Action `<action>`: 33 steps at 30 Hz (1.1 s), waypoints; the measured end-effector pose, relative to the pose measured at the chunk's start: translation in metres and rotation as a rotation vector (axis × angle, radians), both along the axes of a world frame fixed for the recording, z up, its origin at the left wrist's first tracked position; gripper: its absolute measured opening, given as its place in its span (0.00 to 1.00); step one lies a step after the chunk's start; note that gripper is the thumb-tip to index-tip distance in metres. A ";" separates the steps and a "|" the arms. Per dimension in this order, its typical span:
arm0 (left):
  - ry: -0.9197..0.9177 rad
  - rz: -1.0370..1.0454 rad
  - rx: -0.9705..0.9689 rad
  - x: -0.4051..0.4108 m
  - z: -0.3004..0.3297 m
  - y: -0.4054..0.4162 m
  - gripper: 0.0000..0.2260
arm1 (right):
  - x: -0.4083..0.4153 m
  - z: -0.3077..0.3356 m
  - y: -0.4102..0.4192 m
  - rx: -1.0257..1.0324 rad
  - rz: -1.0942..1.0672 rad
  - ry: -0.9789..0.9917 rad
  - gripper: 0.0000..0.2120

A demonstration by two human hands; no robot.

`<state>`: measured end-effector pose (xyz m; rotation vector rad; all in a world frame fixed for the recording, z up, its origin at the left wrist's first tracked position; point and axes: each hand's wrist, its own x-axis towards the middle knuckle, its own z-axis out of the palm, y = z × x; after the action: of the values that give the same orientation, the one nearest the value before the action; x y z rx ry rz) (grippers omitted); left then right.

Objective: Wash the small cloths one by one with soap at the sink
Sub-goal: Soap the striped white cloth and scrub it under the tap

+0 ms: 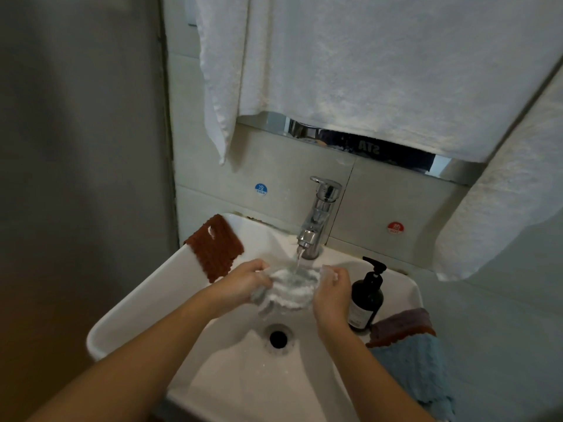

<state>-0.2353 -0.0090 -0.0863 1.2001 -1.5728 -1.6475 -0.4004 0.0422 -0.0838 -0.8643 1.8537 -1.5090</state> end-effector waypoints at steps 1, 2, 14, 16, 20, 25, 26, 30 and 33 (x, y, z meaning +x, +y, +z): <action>0.098 0.069 0.075 -0.008 0.005 0.004 0.02 | 0.000 -0.001 0.001 0.022 0.053 0.084 0.09; 0.136 0.134 0.111 -0.016 0.008 0.007 0.06 | 0.004 -0.003 0.004 0.024 0.131 0.136 0.10; -0.003 0.500 -0.338 -0.050 -0.005 0.014 0.10 | 0.050 -0.013 -0.004 0.051 0.254 -0.007 0.07; 0.047 0.419 -0.398 -0.048 -0.003 0.016 0.08 | 0.048 -0.007 -0.005 -0.025 0.230 -0.087 0.11; 0.176 0.195 -0.363 -0.063 0.001 0.039 0.04 | 0.029 0.003 -0.011 -0.129 -0.011 -0.237 0.09; 0.001 0.480 -0.378 -0.055 -0.002 0.020 0.09 | 0.041 0.004 0.003 -0.064 0.295 -0.109 0.08; -0.019 0.458 -0.399 -0.056 0.002 0.022 0.11 | 0.039 0.007 0.001 -0.144 0.265 -0.158 0.08; 0.040 0.276 -0.460 -0.066 0.007 0.045 0.12 | 0.027 0.001 -0.012 -0.141 0.023 -0.129 0.10; -0.003 0.427 -0.474 -0.059 -0.001 0.031 0.09 | 0.034 -0.016 -0.006 0.113 0.214 0.126 0.09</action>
<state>-0.2948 0.0224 -0.0868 1.1711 -1.4682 -0.9369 -0.3662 0.0360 -0.1001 -1.0876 1.8490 -1.2321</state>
